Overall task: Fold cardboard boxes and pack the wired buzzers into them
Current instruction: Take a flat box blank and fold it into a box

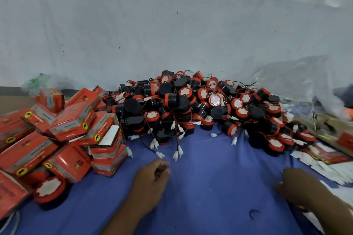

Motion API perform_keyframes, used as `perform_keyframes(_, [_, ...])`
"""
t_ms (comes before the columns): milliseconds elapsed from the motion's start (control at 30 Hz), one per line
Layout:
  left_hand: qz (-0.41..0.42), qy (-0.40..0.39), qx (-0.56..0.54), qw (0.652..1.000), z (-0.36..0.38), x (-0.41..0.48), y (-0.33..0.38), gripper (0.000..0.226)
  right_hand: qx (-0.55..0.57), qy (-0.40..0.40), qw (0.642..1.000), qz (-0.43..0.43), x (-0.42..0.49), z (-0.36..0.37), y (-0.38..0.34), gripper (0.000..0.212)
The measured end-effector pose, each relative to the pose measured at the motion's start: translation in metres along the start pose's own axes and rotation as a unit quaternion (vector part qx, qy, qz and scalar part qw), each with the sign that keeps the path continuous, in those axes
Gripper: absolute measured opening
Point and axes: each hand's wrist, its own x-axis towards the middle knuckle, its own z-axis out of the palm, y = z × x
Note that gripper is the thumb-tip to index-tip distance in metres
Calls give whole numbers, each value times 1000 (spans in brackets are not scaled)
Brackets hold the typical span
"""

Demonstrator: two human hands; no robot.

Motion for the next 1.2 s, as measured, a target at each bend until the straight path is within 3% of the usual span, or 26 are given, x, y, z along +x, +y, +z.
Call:
perform_keyframes(133, [1,-2,4,1000,-1,0,-2,15,-80,125,989,-25,-31,-13,-47,14])
perform_keyframes(267, [-3,-1,-59,998,-1,0,5,23,-3,331,943,-29,-54,-41,-98,21])
perform_keyframes(300, [-13,0,-117,993,-2,0,9,33,65,376,921,-76,-57,-48,-113,30])
perform_keyframes(367, [-64,-23,-293,954,-3,2,13,48,174,447,843,-244,-64,-50,-152,44])
perform_keyframes(433, [-104,-63,-436,892,-7,4,14,55,232,377,780,-443,-65,-35,-187,33])
perform_keyframes(500, [-115,-68,-481,867,-11,4,10,52,326,240,767,-498,-59,-12,-207,29])
perform_keyframes(567, [-126,-47,-494,859,-13,6,6,43,387,205,767,-470,-54,2,-216,34])
perform_keyframes(633, [-118,-44,-483,866,-11,7,4,37,396,260,776,-416,-46,10,-217,40])
perform_keyframes(700, [-105,-50,-472,874,-6,7,6,39,414,256,795,-362,-40,13,-213,64])
perform_keyframes(767, [-88,-62,-461,881,-4,4,9,42,453,203,800,-337,-39,9,-210,80])
perform_keyframes(900, [-5,-146,-399,905,-4,-2,15,42,571,147,751,-296,-42,4,-204,77])
perform_keyframes(1000, [-4,-183,-415,891,-4,-4,19,51,631,66,724,-272,-42,8,-204,93])
perform_keyframes(1033, [-5,-189,-419,888,-3,-5,21,52,651,52,711,-261,-41,9,-204,89])
perform_keyframes(1100, [-4,-171,-406,898,1,-8,25,52,678,54,693,-239,-40,6,-202,72])
perform_keyframes(1200, [39,-110,-317,941,8,-15,33,39,713,42,666,-214,-45,0,-201,63])
